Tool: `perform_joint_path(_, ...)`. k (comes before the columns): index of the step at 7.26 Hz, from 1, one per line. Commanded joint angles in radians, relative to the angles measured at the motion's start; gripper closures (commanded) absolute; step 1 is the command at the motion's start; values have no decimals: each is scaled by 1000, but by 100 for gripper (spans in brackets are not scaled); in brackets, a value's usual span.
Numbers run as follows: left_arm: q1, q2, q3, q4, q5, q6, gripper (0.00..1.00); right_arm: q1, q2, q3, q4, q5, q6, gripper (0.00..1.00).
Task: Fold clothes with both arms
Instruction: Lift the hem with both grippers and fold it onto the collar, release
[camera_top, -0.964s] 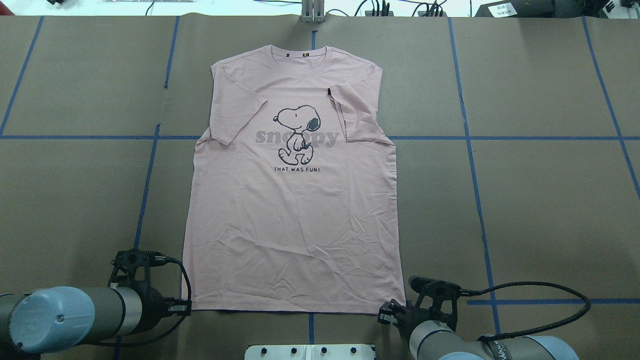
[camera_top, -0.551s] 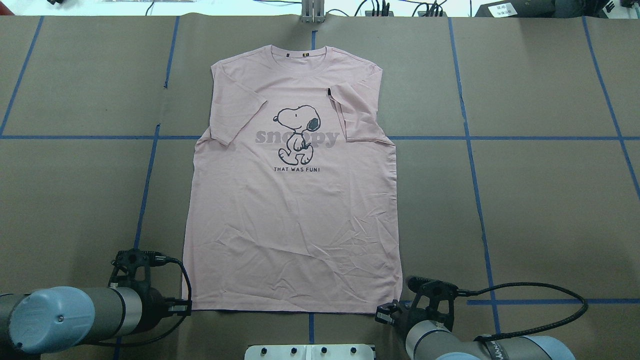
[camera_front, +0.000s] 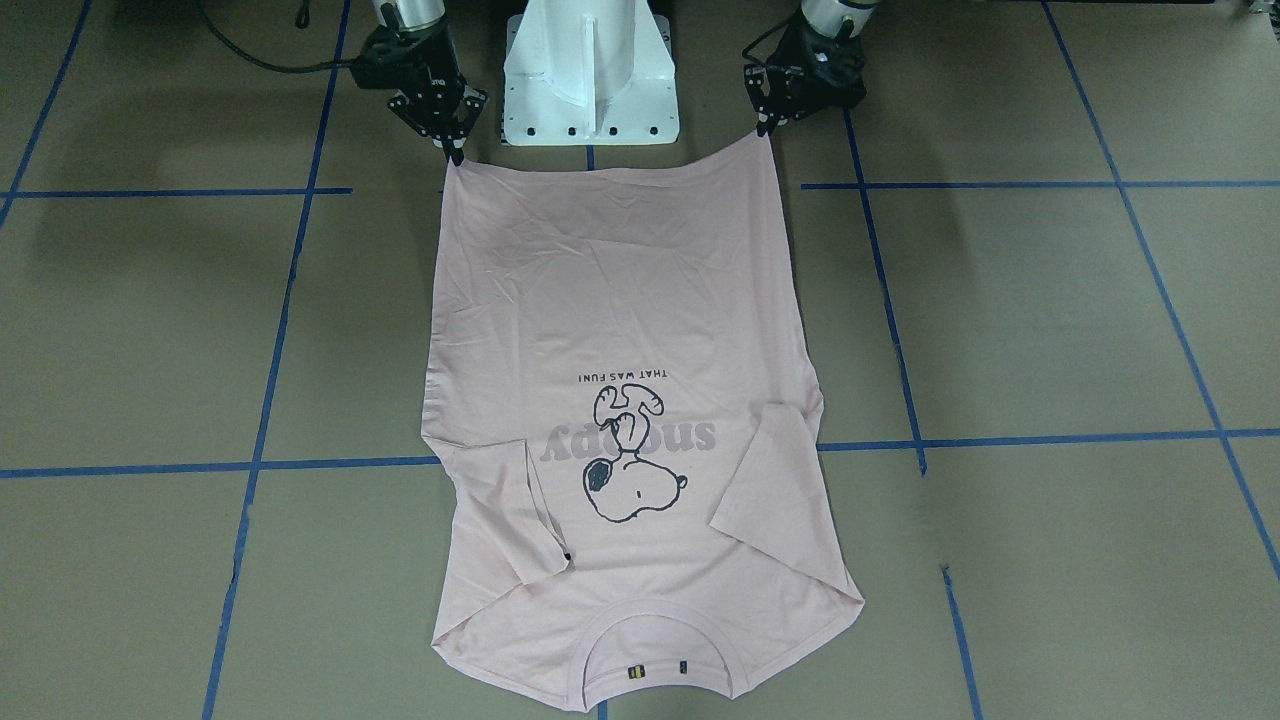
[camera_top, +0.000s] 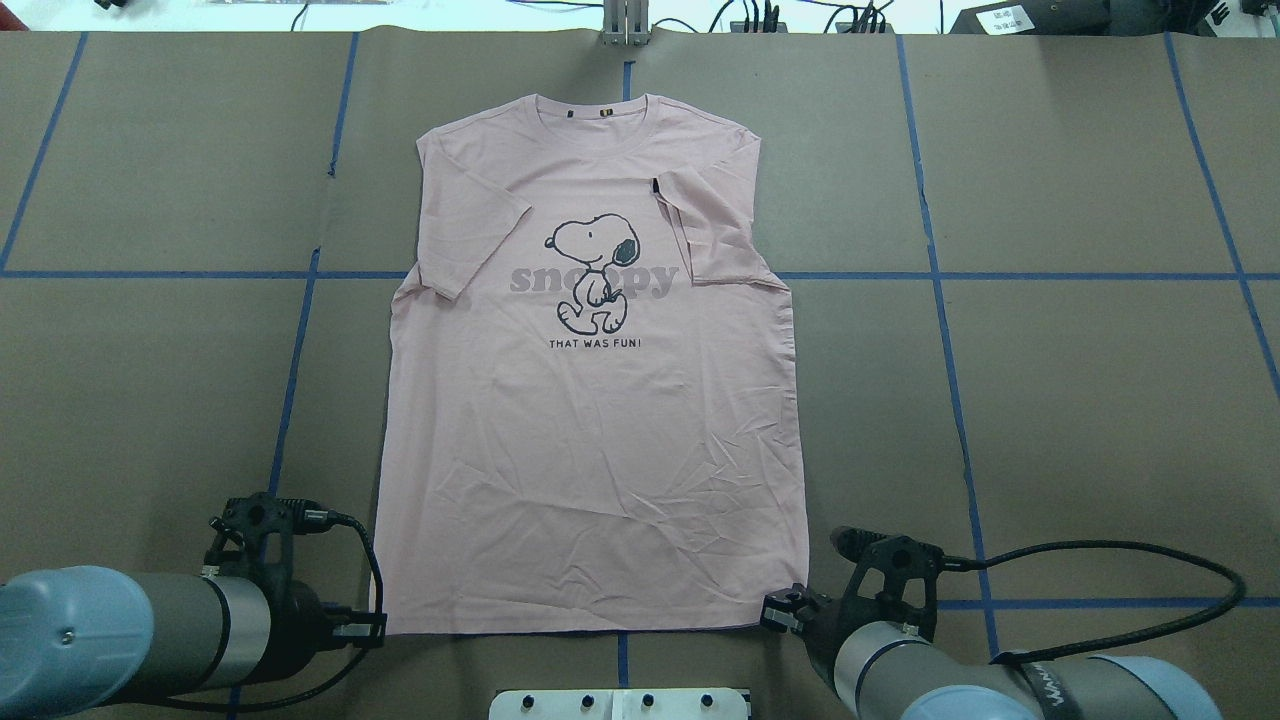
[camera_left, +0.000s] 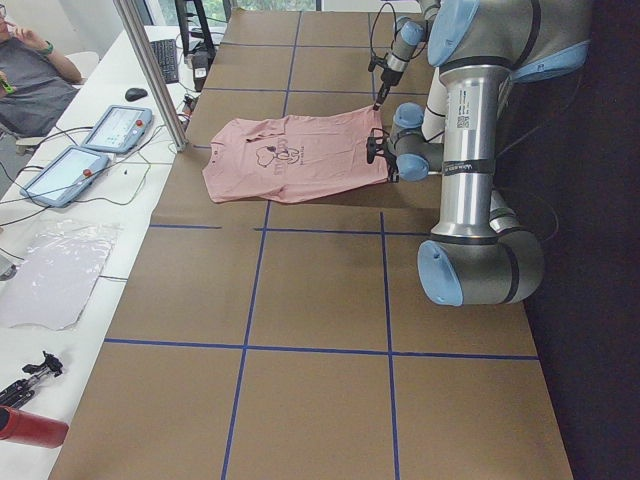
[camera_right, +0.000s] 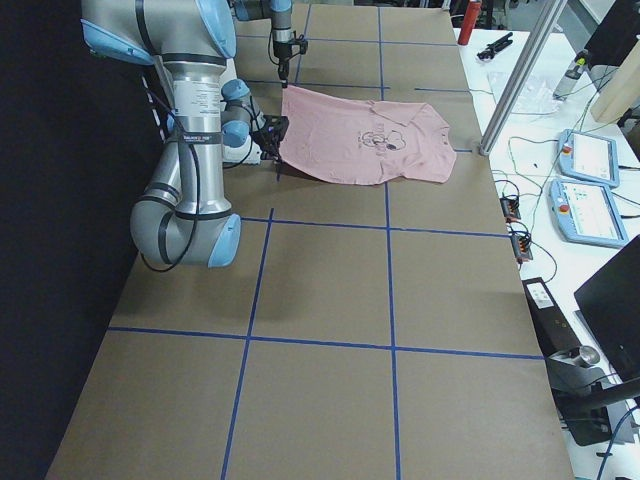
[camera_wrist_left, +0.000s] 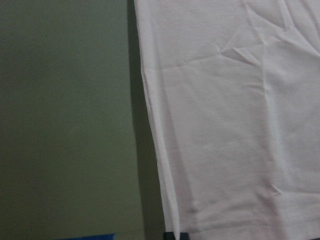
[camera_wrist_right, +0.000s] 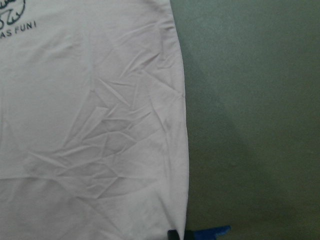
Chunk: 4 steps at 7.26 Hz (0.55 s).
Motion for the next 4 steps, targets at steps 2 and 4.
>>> perform_joint_path(2, -100, -223, -308, 479, -165, 16, 100, 41, 15, 344, -344, 127, -15, 100)
perform_joint_path(4, -161, -332, -261, 578, -199, 107, 100, 92, 140, 289, -427, 177, -62, 100)
